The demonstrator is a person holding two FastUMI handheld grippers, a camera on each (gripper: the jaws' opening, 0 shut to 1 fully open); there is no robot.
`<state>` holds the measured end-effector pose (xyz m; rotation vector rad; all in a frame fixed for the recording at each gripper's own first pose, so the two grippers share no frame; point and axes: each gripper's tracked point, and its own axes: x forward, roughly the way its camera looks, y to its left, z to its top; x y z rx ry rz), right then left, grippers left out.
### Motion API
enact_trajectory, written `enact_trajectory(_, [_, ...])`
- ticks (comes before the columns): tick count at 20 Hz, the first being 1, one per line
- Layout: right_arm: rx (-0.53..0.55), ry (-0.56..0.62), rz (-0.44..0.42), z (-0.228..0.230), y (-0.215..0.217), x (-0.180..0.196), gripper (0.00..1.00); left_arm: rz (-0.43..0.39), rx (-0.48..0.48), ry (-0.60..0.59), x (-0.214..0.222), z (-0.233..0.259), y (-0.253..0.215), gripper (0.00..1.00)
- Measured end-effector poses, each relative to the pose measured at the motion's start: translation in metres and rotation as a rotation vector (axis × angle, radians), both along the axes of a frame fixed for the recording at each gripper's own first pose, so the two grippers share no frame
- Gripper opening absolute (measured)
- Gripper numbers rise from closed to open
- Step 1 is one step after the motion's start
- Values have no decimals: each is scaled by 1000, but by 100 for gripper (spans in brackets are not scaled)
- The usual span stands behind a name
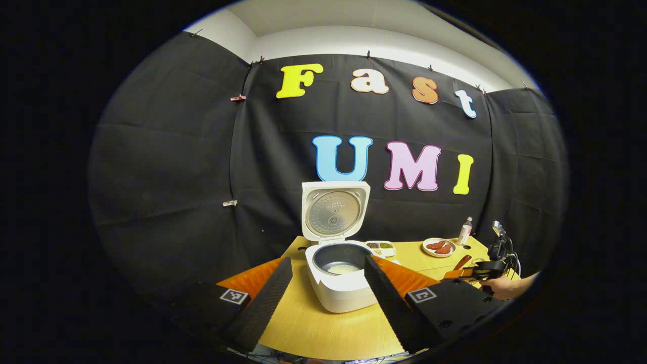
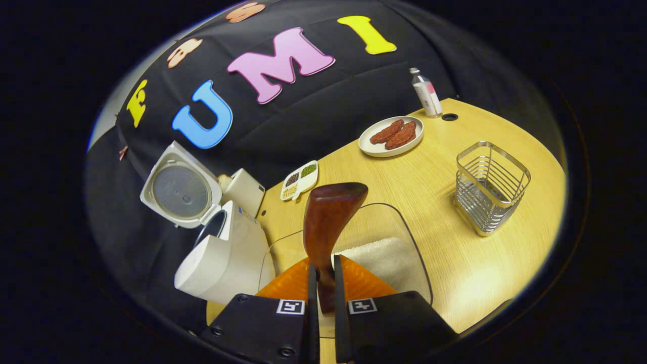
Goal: Close the left gripper, press the button to open the rice cooker; take a wooden spoon from the chopstick holder with the right hand, scoop a spoonful of rice and pour it into the rice cooker, then put the wooden spoon back into the chopstick holder.
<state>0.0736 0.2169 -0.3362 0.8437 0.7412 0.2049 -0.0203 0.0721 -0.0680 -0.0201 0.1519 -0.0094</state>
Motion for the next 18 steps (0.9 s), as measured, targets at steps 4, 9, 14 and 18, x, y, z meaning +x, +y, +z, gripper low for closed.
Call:
enact_trajectory(4, [149, 31, -78, 13, -15, 6, 16, -5, -1, -5, -1, 2, -4, 99])
enact_trajectory(9, [301, 47, -158, 32, -33, 13, 16, -9, 2, -5, -2, 3, -2, 99])
enact_trajectory(14, [384, 54, -185, 51, -38, 11, 16, -11, -4, -6, -2, 3, 0, 99])
enact_trajectory(18, [482, 50, -202, 82, -36, 9, 16, -16, -8, -8, 0, 3, 2, 99])
